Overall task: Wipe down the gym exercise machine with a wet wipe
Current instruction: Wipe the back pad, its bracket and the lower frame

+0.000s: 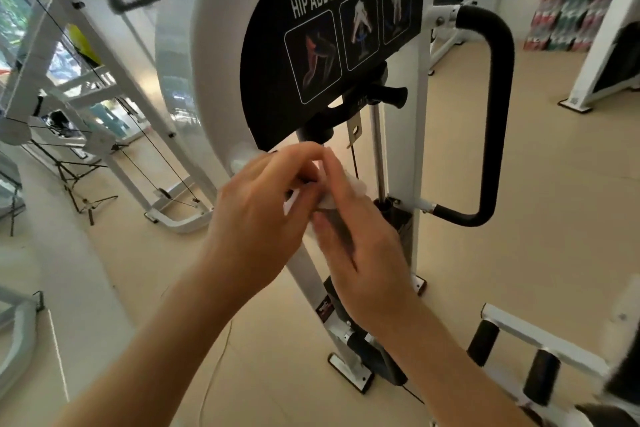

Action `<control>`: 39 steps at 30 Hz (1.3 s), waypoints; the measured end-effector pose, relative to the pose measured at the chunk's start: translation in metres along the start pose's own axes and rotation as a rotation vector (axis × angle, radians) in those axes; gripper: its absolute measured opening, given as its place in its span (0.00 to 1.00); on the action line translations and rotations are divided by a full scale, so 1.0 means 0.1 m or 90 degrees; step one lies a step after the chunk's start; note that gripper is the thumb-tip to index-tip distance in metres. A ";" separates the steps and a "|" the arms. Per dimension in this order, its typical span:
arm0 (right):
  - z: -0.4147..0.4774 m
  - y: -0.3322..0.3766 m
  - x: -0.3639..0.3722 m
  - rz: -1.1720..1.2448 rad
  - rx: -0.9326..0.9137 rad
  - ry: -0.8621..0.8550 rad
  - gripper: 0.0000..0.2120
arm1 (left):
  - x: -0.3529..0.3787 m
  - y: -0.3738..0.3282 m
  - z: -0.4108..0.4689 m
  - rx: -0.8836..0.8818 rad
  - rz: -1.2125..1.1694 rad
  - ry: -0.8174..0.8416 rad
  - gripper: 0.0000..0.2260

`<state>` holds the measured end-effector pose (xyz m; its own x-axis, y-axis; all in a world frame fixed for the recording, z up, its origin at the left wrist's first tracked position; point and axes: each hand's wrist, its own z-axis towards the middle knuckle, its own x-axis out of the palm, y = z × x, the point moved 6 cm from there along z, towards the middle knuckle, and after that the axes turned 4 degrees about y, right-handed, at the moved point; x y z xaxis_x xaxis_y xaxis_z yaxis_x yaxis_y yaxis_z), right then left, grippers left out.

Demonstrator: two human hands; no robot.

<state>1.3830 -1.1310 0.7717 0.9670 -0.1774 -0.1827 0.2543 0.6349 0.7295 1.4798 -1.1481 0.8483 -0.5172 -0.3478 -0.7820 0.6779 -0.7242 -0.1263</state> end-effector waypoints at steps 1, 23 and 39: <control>-0.01 0.00 0.03 -0.036 -0.034 -0.032 0.23 | -0.01 0.01 -0.03 0.005 0.005 -0.010 0.09; -0.94 -0.46 -0.11 0.060 0.255 -0.315 0.12 | 0.61 -0.35 0.07 0.305 0.243 0.364 0.20; 0.41 -0.25 -0.43 0.187 0.216 -0.132 0.05 | 0.12 0.03 0.64 0.042 0.231 0.224 0.11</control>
<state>1.3344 -1.1700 0.7884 0.9653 -0.1962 0.1725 -0.0803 0.4055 0.9106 1.4419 -1.1926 0.8777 -0.0393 -0.3703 -0.9281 0.7405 -0.6344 0.2218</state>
